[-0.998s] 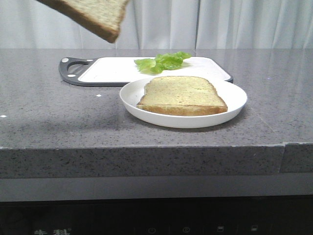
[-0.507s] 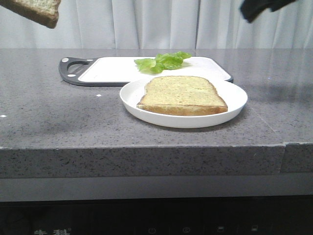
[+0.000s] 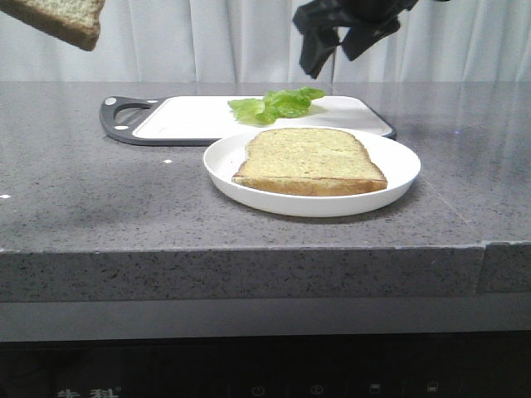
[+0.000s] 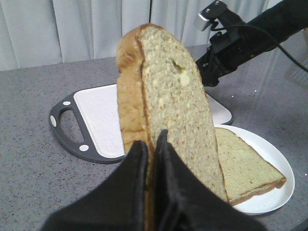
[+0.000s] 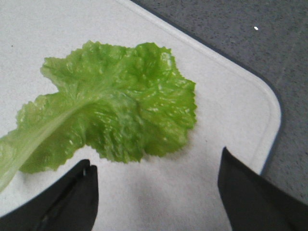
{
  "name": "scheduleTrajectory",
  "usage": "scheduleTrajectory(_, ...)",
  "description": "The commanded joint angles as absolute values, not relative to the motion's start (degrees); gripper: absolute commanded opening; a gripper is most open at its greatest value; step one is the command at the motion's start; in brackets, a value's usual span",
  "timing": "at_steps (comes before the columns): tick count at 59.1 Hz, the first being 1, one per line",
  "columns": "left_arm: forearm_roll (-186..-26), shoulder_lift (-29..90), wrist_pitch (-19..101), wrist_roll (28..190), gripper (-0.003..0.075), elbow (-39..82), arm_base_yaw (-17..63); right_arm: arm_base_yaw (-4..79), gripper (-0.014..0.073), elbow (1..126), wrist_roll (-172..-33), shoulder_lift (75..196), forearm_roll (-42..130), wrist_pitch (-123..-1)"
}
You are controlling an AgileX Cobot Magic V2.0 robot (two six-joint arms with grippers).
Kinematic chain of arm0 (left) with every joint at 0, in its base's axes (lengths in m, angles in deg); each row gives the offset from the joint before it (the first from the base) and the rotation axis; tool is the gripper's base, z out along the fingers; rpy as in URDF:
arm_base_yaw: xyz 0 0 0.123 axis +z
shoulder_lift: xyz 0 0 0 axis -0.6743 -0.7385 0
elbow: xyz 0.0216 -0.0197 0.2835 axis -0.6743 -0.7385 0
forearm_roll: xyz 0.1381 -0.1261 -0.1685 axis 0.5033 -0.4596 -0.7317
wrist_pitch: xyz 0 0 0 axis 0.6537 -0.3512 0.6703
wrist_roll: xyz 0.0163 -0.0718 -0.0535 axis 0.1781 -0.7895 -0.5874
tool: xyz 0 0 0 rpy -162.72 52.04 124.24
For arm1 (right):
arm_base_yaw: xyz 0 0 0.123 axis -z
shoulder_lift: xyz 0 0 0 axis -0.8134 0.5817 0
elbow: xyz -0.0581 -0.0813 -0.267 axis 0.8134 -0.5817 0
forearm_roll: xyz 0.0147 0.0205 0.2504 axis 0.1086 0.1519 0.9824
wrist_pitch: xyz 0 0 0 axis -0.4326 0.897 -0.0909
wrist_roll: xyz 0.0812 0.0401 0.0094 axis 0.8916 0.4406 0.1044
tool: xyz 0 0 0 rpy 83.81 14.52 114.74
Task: Left arm grabs bread, right arm adds lettuce
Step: 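Move the right gripper down to the lettuce leaf on the cutting board, then grasp the green lettuce leaf with the right gripper and lift it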
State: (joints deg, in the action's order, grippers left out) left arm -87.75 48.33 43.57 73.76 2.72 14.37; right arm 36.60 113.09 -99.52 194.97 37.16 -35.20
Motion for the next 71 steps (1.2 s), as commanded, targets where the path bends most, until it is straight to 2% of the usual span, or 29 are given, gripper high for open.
scheduleTrajectory(1, -88.5, 48.5, 38.6, 73.3, -0.0021, 4.3, 14.6, 35.9, 0.0537, 120.0, -100.6, 194.9, 37.0, -35.3)
scheduleTrajectory(10, -88.5, 48.5, 39.2, 73.3, -0.0021, 4.3, 14.6, 35.6, 0.0537, 125.6, -100.6, 199.3, 37.0, -33.1)
scheduleTrajectory(26, -88.5, 48.5, 39.2, 73.3, -0.0021, 4.3, 14.7, 35.6, 0.0521, 126.1, -100.6, 201.9, 36.8, -34.2)
scheduleTrajectory(31, -88.5, 48.5, 39.2, 73.3, -0.0021, 4.3, 14.7, 35.6, 0.0447, 126.1, -100.6, 202.0, 36.8, -34.8)
scheduleTrajectory(42, -88.5, 48.5, 39.2, 73.3, -0.0021, 4.3, 14.7, 35.6, 0.0134, 126.1, -100.6, 202.0, 36.8, -34.8)
scheduleTrajectory(51, -88.5, 48.5, 39.2, 73.3, -0.0021, 4.3, 14.7, 35.6, -0.0027, 126.1, -100.6, 201.9, 36.8, -34.1)
scheduleTrajectory(56, -88.5, 48.5, 39.2, 73.3, -0.0021, 4.3, 14.7, 35.6, -0.0056, 126.1, -100.6, 201.4, 36.8, -33.5)
scheduleTrajectory(71, -89.3, 48.5, 39.2, 73.3, -0.0021, 4.3, 14.7, 35.6, -0.0057, 125.3, -99.3, 195.4, 39.9, -30.9)
